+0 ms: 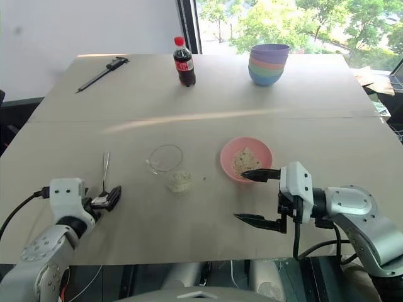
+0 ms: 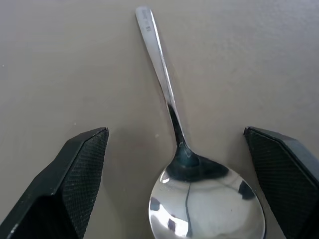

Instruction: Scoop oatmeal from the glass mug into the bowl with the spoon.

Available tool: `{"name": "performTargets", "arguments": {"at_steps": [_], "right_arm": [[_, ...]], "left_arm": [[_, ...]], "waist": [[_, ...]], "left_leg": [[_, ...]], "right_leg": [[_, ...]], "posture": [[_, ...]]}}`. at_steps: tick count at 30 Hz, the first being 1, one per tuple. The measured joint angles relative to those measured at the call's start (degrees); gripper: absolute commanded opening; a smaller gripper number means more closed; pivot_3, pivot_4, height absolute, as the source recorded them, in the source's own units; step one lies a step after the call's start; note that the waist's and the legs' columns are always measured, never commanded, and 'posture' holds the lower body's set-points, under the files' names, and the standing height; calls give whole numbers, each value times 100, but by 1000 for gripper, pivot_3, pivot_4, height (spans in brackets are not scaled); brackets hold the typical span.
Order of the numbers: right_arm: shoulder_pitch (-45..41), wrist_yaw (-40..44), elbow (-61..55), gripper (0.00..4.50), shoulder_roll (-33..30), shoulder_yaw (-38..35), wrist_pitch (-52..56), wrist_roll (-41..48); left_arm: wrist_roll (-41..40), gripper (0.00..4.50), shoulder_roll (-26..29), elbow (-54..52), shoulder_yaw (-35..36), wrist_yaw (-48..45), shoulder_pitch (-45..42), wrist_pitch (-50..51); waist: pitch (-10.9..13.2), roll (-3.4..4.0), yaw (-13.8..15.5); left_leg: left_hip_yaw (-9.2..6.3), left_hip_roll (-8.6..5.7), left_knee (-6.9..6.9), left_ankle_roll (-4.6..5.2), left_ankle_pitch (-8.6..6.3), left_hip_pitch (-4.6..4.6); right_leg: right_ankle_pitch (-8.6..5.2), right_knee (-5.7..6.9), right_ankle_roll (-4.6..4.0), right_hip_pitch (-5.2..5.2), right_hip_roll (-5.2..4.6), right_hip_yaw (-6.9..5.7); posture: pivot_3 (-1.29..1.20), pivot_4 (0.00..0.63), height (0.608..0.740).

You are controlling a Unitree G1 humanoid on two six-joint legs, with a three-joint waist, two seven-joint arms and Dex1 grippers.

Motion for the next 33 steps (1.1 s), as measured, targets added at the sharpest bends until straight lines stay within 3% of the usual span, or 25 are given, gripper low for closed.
{"name": "performTargets", "arguments": {"at_steps": [5, 7, 8, 16, 27, 33], "right_arm": [[82, -92, -20, 4461, 9, 36, 12, -3], [89, -113, -20, 4500, 11, 42, 12, -4], [89, -113, -20, 4500, 11, 42, 12, -4], [135, -209, -51, 4500, 42, 44, 12, -4], [92, -261, -41, 4500, 89, 54, 49, 0], [-327, -413, 114, 4500, 139, -20, 350, 269]], "left_arm": [[-107, 4500, 296, 164, 133, -121, -303, 453], [-238, 3937, 349, 169, 205, -188, -368, 723], [-238, 3937, 349, 169, 205, -188, -368, 723], [-370, 139, 426, 117, 393, -238, -316, 1100], [-193, 47, 240, 483, 573, -241, -334, 356], [53, 47, 505, 640, 642, -378, -681, -504]], "waist": [[-1, 2, -11], [-1, 2, -8], [-1, 2, -8], [-19, 33, -18], [-19, 33, -14], [-6, 8, 0]], "left_leg": [[2, 0, 0, -3, 1, 0], [2, -1, 0, -3, 1, 0], [2, -1, 0, -3, 1, 0], [7, -1, -2, -3, 1, 5], [4, 1, -2, -3, 1, 2], [1, -2, -1, -4, 1, -8]], "right_leg": [[0, 1, -1, -1, -5, 3], [1, 1, -1, -1, -8, 3], [1, 1, -1, -1, -9, 3], [0, 1, -1, -1, -10, 10], [-3, 1, -8, -1, -10, 7], [-1, -2, -8, -5, -18, 6]], "posture": [[0, 150, 740], [0, 150, 740], [0, 150, 740], [0, 150, 740], [0, 150, 740], [0, 150, 740]]}}
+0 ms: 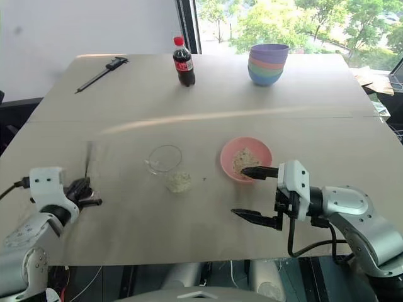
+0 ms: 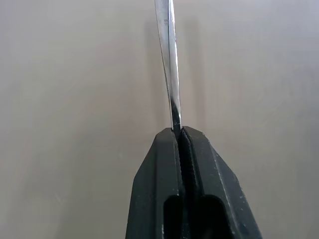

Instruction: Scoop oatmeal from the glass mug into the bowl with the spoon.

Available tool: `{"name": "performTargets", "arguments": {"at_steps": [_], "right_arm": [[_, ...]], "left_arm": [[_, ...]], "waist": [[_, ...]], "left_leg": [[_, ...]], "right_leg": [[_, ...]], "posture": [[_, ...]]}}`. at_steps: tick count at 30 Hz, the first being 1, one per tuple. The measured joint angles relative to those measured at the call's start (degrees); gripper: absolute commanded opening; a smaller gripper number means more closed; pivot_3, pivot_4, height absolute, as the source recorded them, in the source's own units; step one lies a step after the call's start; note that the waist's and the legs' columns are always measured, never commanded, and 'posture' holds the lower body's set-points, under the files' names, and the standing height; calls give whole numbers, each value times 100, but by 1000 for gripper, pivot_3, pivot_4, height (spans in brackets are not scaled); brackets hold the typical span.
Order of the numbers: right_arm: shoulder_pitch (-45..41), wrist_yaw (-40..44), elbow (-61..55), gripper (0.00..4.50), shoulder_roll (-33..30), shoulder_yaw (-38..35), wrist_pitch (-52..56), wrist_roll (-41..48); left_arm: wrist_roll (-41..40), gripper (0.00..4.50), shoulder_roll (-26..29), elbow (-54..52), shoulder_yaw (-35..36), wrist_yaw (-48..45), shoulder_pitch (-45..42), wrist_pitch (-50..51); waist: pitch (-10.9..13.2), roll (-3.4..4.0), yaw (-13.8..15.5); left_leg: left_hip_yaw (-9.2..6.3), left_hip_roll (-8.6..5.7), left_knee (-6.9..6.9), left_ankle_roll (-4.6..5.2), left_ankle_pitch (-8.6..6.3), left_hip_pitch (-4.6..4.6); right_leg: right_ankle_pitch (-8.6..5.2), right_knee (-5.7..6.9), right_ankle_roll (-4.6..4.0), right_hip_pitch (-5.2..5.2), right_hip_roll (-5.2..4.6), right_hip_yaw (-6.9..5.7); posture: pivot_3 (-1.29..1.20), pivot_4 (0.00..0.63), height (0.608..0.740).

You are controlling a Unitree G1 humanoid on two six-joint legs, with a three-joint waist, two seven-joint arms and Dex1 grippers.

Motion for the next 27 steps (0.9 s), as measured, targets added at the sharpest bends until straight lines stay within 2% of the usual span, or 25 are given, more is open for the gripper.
{"name": "performTargets", "arguments": {"at_steps": [5, 9, 12, 16, 19, 27], "right_arm": [[-807, -770, 496, 4500, 424, -412, 581, 631], [-1886, -1658, 823, 4500, 785, -748, 1183, 1346], [-2482, -2187, 917, 4500, 967, -757, 1652, 1765], [-3532, -2913, 1312, 4500, 1374, -611, 2375, 2285], [-4253, -3390, 1787, 4500, 1676, -605, 2825, 2645], [-4961, -4031, 2824, 4500, 2326, -533, 3674, 3167]], "left_arm": [[-28, 47, 133, -19, 178, -59, -712, -635], [-359, 47, 204, -378, 92, -359, -1330, -969], [-601, 47, 294, -731, -309, -674, -1530, -1044], [-682, 47, 499, -968, -1217, -1098, -1821, -1035], [-715, 47, 646, -1050, -1601, -1365, -2001, -1040], [-793, 47, 783, -1132, -1900, -1808, -2201, -1150]], "waist": [[3, -2, -6], [3, -2, -14], [3, -2, -15], [3, -2, -26], [3, -1, -62], [4, 0, -158]], "left_leg": [[-1, -2, 0, -1, 0, -12], [-1, -3, 0, -24, 13, -31], [-1, -4, -11, -25, 13, -37], [7, -10, -5, -27, 17, -109], [10, -8, -7, -28, 17, -114], [14, -9, -7, -27, 18, -119]], "right_leg": [[4, -2, 3, -12, -3, 4], [7, -1, 2, -29, -4, 6], [7, -3, 2, -35, -6, 13], [13, 14, 0, -118, -5, 10], [12, 15, -1, -128, 0, 7], [12, 14, 0, -132, 1, 7]], "posture": [[0, 150, 740], [0, 150, 740], [0, 150, 740], [0, 150, 740], [0, 150, 740], [0, 150, 740]]}}
